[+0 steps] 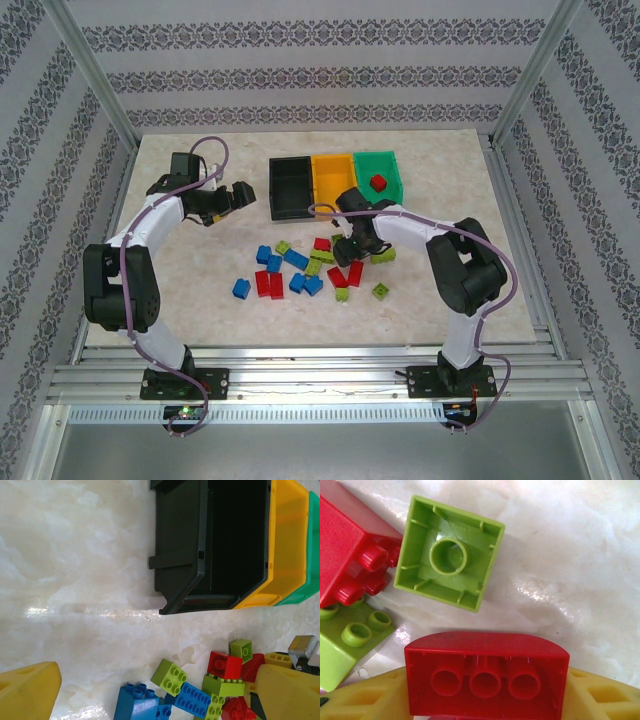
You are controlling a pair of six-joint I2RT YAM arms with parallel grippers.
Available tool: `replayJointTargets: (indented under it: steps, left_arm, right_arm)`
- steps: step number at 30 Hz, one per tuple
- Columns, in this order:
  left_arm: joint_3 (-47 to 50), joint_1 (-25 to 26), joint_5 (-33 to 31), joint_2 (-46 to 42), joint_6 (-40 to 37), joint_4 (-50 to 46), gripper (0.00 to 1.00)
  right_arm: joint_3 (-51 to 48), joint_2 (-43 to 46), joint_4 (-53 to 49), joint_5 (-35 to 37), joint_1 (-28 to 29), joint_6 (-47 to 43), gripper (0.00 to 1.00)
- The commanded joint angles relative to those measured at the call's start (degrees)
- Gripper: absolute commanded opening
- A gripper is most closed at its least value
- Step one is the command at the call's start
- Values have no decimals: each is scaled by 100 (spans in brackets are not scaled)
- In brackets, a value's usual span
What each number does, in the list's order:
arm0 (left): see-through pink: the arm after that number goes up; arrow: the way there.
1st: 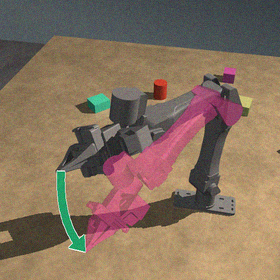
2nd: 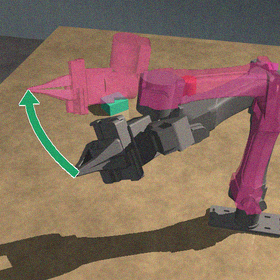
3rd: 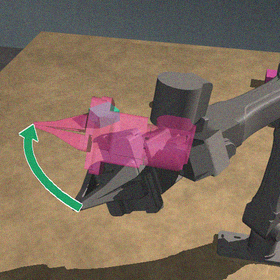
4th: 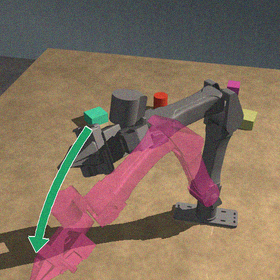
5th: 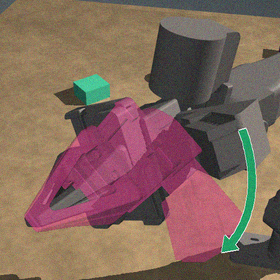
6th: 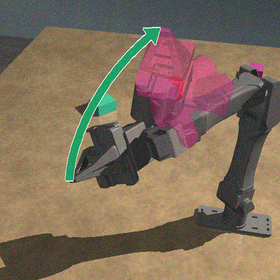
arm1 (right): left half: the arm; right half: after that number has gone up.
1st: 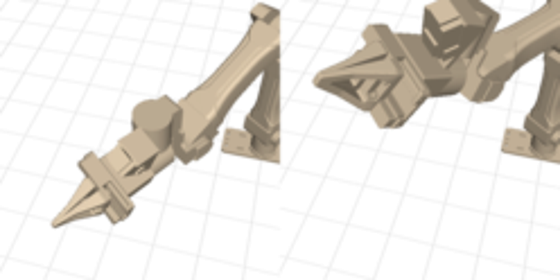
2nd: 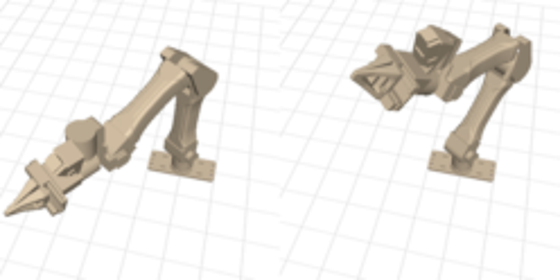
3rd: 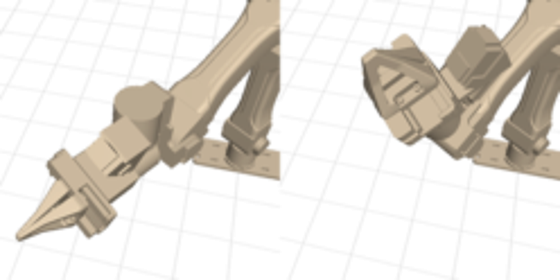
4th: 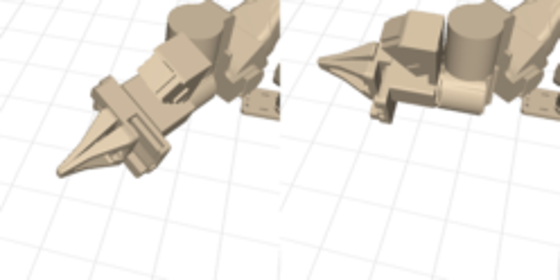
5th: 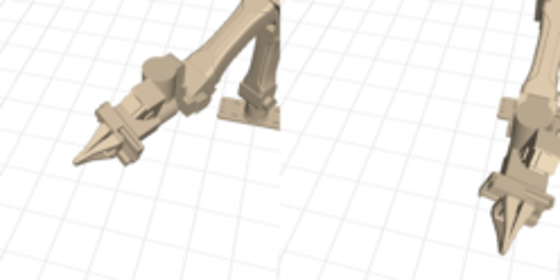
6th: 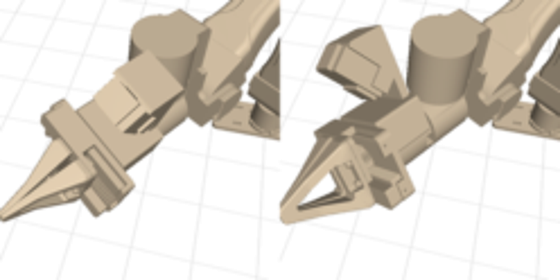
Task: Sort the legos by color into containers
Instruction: Pick up the lego from the center of the table, then place the lego in the container.
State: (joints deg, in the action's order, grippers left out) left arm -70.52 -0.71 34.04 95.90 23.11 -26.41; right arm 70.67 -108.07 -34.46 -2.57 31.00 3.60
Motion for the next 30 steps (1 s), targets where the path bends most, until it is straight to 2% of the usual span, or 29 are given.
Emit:
replayJointTargets:
  steps: [1,5,10,16,21,30]
  left_arm:
    - [-172,49,-5,3,-103,-145,100]
    - [-177,53,5,34,-109,-153,100]
    - [-201,53,29,34,-111,-162,100]
    - [-188,49,34,15,-105,-154,100]
    - [-172,53,51,-5,-105,-154,100]
    - [-196,49,80,23,-118,-162,100]
  right_arm:
    - [113,197,-61,-1,-12,-34,59]
    - [147,537,70,-290,-320,65,59]
    - [492,709,362,-821,-1131,352,59]
    - [1384,177,695,-1014,-1923,961,60]
    - [2250,-438,367,-762,-1984,935,78]
    - [1292,199,748,-1240,-1801,864,79]
